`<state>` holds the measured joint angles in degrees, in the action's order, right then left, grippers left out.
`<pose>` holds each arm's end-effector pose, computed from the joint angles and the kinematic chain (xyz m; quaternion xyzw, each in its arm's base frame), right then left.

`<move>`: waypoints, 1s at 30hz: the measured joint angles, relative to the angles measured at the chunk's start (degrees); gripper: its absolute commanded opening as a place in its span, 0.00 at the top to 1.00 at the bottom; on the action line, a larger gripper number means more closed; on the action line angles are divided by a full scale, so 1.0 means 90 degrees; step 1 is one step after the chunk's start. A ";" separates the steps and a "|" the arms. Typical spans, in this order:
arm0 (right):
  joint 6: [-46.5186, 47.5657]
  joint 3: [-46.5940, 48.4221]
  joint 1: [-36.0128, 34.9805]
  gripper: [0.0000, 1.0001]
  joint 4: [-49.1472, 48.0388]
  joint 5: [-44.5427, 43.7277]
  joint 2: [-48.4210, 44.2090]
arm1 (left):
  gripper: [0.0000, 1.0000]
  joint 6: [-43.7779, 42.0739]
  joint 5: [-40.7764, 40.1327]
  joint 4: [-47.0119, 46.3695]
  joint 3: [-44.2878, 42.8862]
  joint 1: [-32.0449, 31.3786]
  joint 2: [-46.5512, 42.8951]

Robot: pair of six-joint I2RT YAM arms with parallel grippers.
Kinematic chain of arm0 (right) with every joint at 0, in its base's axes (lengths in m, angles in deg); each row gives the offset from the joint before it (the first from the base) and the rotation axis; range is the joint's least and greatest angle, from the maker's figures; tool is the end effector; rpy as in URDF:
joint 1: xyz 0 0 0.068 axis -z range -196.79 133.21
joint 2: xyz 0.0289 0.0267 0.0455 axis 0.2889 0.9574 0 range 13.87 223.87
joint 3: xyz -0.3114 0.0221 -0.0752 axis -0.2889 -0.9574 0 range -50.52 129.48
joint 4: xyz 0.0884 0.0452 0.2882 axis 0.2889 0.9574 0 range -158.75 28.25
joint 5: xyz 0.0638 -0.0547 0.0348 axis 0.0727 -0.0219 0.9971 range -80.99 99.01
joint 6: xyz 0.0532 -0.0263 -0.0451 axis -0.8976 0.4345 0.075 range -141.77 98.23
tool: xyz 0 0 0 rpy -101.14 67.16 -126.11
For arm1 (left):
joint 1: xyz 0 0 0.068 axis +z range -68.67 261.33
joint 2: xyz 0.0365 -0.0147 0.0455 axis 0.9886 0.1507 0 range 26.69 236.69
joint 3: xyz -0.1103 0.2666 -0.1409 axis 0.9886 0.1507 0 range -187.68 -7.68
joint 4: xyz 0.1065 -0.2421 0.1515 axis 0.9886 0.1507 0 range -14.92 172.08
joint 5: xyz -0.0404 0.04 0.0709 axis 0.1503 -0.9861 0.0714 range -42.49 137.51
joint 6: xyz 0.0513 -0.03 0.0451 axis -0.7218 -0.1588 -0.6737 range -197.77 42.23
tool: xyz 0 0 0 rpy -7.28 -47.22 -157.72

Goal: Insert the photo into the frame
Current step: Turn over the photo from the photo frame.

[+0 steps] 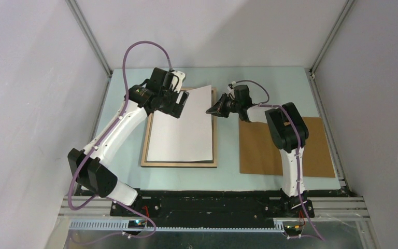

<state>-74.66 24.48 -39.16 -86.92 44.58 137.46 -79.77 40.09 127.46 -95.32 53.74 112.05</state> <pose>0.4842 0.2386 0.1331 0.0711 0.8371 0.4988 0.2129 0.3317 -0.1643 0.3932 0.2182 0.9126 -0.0161 0.3455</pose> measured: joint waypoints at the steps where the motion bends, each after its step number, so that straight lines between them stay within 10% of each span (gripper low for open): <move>1: -0.0005 -0.0012 -0.0002 1.00 -0.0012 -0.0007 0.0000 | 0.12 0.0000 0.0000 0.0000 0.0000 0.0002 0.0000; 30: -0.0029 -0.0092 -0.0061 1.00 -0.0306 -0.0073 0.0272 | 0.12 -0.0017 0.0005 -0.0049 0.0073 0.0005 -0.0015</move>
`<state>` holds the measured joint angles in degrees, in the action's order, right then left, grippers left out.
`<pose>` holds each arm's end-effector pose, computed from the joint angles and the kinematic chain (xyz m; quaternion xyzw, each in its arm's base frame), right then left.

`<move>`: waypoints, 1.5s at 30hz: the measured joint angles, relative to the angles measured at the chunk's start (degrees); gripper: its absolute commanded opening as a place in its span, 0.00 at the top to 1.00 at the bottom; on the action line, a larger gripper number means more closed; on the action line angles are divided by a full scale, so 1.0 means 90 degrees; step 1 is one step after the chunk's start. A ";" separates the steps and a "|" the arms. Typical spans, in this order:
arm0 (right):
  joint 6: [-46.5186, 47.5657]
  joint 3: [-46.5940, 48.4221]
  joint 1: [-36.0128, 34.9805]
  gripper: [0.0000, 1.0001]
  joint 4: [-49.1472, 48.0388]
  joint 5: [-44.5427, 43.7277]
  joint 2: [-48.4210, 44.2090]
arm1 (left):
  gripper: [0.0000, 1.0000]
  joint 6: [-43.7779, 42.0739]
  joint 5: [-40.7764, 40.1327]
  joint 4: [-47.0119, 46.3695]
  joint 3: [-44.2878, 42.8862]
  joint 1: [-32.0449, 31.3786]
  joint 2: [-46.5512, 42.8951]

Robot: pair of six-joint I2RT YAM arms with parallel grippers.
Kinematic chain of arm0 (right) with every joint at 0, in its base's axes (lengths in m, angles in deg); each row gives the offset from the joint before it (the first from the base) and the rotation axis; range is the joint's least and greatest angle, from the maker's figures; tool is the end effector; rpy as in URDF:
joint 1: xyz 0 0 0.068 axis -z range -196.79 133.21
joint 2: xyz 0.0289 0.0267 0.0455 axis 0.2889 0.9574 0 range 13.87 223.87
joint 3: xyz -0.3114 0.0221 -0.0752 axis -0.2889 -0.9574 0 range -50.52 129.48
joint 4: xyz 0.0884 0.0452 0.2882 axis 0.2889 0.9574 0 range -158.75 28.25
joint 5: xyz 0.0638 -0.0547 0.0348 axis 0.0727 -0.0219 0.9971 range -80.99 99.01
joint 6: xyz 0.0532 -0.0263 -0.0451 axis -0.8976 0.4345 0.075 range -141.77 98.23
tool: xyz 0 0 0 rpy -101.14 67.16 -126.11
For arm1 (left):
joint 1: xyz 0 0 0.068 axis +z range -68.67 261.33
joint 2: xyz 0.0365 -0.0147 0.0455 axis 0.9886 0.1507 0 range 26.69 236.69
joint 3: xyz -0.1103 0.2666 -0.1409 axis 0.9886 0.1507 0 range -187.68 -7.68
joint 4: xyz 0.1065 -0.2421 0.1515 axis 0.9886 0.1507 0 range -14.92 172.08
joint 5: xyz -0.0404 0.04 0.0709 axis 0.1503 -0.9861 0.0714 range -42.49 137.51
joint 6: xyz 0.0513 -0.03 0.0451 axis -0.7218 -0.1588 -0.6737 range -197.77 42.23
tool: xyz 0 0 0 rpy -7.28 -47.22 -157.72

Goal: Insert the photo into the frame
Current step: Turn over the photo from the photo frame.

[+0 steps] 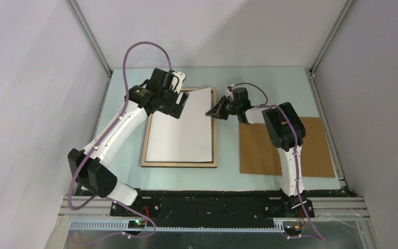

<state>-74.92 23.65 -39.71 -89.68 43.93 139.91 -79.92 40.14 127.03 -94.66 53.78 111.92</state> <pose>0.4823 0.2428 0.1110 0.0737 0.8398 0.4953 0.2095 0.3316 -0.1640 0.3903 0.2193 0.9126 -0.0157 0.3447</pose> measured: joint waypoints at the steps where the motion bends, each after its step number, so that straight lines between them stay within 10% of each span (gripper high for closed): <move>1: 0.0012 0.0015 0.0000 1.00 0.0005 0.0000 0.0000 | 0.12 0.0000 0.0000 0.0000 0.0000 0.0000 -0.0002; 35: 0.0301 0.0061 0.0019 0.93 0.0289 -0.0002 0.0000 | 0.12 -0.0051 0.0005 -0.0007 0.0061 0.0000 -0.0112; 45: 0.0321 0.0061 0.0049 0.67 0.0296 -0.0002 0.0000 | 0.12 -0.0051 0.0005 -0.0007 0.0092 0.0000 -0.0114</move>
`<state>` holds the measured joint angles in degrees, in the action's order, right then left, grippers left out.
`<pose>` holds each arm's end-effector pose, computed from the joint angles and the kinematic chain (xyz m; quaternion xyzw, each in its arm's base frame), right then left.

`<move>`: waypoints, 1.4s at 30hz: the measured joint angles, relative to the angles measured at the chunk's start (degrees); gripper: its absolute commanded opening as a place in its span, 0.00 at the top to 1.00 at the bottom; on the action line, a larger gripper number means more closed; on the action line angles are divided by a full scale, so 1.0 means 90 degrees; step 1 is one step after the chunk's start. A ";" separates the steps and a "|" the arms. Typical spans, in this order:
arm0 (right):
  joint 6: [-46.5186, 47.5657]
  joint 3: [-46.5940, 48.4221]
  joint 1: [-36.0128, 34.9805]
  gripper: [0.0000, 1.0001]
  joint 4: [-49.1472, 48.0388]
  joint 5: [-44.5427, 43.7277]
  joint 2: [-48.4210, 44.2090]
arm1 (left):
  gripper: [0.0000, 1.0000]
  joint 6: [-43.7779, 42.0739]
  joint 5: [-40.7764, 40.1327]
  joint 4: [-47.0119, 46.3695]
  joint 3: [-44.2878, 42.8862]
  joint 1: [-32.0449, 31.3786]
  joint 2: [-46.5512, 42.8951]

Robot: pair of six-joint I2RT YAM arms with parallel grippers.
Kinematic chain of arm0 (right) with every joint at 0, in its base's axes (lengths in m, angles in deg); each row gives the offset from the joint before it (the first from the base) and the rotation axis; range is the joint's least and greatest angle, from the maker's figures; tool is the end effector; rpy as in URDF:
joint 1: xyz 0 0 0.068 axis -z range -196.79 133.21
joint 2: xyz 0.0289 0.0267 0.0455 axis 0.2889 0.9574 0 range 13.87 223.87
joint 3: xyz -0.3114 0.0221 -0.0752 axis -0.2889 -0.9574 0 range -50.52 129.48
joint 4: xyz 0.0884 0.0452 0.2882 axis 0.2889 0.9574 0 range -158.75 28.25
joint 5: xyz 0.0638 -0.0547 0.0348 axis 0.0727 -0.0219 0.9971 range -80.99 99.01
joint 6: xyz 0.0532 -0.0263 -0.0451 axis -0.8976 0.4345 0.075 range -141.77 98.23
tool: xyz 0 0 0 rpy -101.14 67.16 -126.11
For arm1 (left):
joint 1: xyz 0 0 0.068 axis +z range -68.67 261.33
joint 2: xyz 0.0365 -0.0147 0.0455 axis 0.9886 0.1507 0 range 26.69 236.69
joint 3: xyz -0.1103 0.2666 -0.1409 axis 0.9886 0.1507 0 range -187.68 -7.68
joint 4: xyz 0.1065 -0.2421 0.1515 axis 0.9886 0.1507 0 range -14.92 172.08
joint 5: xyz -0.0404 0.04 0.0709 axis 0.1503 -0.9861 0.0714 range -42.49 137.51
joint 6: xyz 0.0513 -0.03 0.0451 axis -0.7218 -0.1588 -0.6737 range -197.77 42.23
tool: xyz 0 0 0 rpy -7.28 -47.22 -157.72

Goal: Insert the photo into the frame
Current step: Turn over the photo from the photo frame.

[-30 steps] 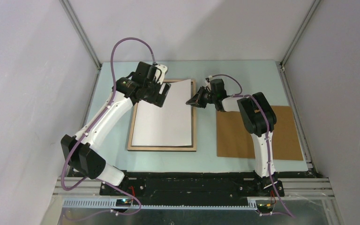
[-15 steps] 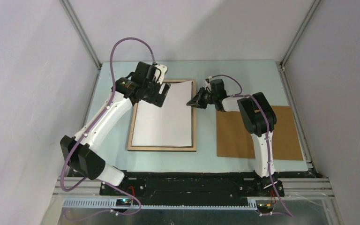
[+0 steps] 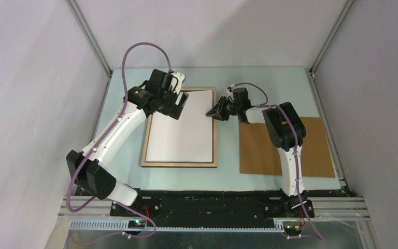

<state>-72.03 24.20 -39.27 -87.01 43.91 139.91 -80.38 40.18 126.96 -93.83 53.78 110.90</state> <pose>0.4836 0.2388 0.1093 0.0626 0.8484 0.4820 0.2099 0.3268 -0.1616 0.3912 0.2228 0.9110 -0.0151 0.3467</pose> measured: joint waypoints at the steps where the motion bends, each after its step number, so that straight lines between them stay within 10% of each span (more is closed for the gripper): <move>1: 0.0000 0.0000 0.0000 0.65 0.0002 0.0000 0.0000 | 0.12 0.0000 0.0000 0.0002 0.0000 0.0000 0.0000; 29: 0.0818 0.0202 0.0068 0.45 0.1158 -0.0335 -0.0561 | 0.11 -0.0044 0.0000 0.0000 0.0017 0.0000 -0.0155; 42: 0.2849 -0.0095 0.0988 0.40 0.2004 -0.1098 -0.2552 | 0.00 -0.0049 0.0080 -0.0165 0.0274 0.0000 -0.0321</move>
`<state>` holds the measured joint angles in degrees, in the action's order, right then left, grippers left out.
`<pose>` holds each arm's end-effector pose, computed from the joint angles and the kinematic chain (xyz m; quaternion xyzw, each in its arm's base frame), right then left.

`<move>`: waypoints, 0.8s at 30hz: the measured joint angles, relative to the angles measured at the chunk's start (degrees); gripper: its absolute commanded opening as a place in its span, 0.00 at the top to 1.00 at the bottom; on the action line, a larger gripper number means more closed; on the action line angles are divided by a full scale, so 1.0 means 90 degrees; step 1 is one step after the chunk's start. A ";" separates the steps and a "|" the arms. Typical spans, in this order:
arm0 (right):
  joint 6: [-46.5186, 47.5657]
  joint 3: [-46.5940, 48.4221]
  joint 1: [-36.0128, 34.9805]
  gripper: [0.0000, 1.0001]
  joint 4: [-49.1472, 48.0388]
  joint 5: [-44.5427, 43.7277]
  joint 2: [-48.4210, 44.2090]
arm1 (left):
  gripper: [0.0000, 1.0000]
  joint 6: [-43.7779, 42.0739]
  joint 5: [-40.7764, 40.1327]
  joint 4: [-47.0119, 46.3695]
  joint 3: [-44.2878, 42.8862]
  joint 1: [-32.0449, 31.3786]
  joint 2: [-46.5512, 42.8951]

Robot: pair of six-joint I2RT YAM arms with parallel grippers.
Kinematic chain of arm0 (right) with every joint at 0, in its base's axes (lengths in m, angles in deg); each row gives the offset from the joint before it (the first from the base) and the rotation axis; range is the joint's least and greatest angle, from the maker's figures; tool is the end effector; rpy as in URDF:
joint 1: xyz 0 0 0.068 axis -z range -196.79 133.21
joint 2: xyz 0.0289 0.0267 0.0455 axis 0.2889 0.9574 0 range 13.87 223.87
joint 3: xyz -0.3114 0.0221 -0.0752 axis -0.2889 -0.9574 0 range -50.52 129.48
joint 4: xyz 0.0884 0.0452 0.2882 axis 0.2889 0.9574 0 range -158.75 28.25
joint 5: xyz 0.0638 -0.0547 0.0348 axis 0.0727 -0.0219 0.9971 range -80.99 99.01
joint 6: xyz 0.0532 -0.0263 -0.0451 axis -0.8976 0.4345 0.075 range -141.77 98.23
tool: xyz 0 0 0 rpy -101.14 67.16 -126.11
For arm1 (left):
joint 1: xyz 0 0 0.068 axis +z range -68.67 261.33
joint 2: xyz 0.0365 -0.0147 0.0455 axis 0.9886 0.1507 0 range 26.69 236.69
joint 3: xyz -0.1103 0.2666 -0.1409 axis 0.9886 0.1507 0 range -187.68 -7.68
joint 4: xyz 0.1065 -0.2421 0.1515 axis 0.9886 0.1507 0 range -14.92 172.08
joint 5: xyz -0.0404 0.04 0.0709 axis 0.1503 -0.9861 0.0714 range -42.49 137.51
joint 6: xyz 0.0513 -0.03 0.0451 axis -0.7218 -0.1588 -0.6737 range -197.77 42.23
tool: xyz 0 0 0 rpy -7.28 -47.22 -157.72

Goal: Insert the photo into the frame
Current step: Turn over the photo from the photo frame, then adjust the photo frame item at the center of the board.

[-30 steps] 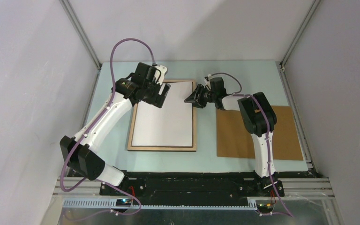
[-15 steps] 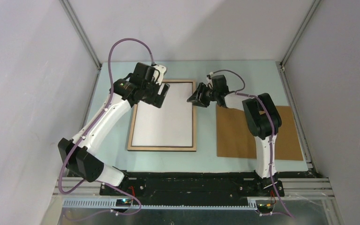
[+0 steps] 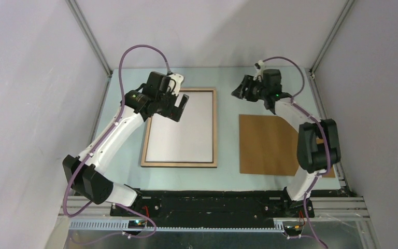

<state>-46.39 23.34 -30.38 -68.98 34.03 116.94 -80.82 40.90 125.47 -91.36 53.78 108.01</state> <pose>0.4685 0.1404 0.2662 -0.0286 0.8477 0.3386 0.4073 0.3152 -0.1564 0.3942 0.2260 0.9045 -0.0232 0.3608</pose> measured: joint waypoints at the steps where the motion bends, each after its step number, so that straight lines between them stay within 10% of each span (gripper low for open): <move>1: 0.0209 -0.0148 0.0117 0.38 0.0015 -0.0119 -0.0219 | 0.00 0.0000 0.0056 -0.0053 0.0041 0.0000 0.0000; 6: 0.1253 -0.1093 0.0486 0.20 0.0160 -0.0777 -0.1302 | 0.00 0.0000 0.0330 -0.0364 0.0257 0.0000 0.0000; 24: 0.4146 -0.2271 0.2684 0.22 0.3271 -0.1197 -0.3903 | 0.02 0.0002 0.1433 -0.1035 -0.0029 -0.1270 0.1416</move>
<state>-9.08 2.91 -6.22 -39.54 23.25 81.81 -80.80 53.80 116.16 -91.62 42.35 120.75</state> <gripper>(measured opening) 0.780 0.985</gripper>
